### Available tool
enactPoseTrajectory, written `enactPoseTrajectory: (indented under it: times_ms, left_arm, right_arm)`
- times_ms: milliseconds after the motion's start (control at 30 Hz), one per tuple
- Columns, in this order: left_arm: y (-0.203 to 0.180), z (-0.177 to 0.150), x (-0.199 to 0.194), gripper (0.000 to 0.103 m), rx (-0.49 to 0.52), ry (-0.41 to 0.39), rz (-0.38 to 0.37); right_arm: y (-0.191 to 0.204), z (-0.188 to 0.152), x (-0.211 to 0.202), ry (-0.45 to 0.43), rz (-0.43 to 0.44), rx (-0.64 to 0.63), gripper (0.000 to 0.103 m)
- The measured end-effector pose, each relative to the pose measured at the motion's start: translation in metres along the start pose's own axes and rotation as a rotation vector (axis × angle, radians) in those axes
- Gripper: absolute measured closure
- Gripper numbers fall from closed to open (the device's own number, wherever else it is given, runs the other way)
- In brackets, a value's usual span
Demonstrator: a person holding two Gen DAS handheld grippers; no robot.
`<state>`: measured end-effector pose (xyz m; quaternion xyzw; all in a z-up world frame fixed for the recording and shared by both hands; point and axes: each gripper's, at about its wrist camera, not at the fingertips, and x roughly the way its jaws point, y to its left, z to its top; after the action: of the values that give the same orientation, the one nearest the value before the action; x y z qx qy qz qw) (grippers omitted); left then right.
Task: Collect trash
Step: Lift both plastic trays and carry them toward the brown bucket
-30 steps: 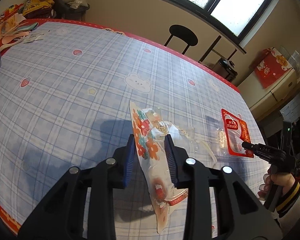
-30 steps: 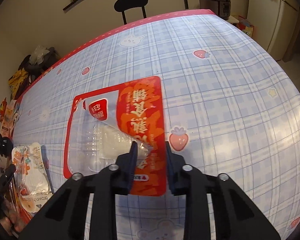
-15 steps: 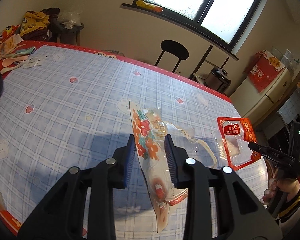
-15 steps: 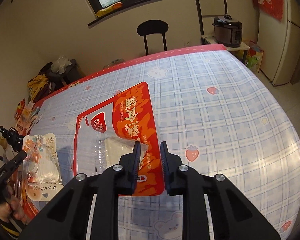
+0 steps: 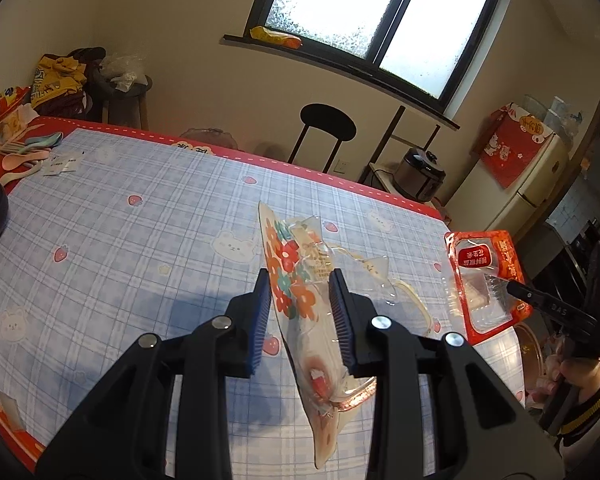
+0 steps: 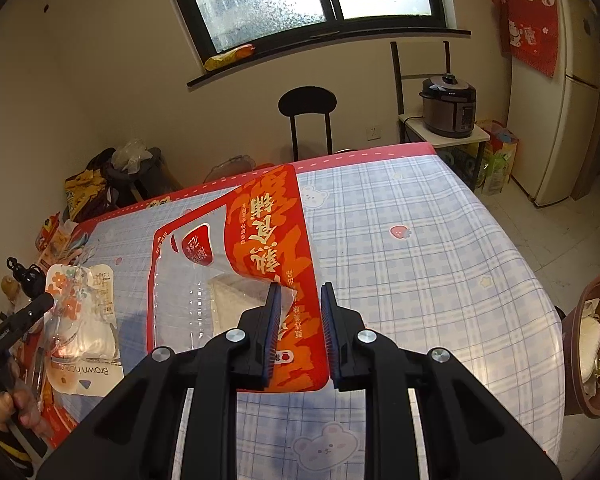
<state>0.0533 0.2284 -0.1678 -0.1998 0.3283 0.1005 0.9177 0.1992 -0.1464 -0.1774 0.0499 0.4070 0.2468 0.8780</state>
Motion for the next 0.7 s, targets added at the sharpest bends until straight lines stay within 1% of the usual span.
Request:
enactPoseTrajectory:
  times_ms: [167, 400, 600, 700]
  left_arm:
    - [-0.011, 0.003, -0.009, 0.070, 0.021, -0.021, -0.012]
    - [-0.038, 0.002, -0.025, 0.070, 0.054, -0.046, -0.035]
    - [-0.074, -0.006, -0.038, 0.070, 0.072, -0.071, -0.042]
    - [-0.095, -0.013, -0.046, 0.070, 0.054, -0.081, -0.041]
  right_arm:
    - [-0.015, -0.003, -0.019, -0.033, -0.008, 0.027, 0.082]
    - [-0.040, -0.015, -0.050, -0.074, -0.021, 0.068, 0.082]
    - [-0.085, -0.026, -0.078, -0.093, -0.034, 0.102, 0.082]
    - [-0.114, -0.029, -0.091, -0.090, -0.045, 0.116, 0.082]
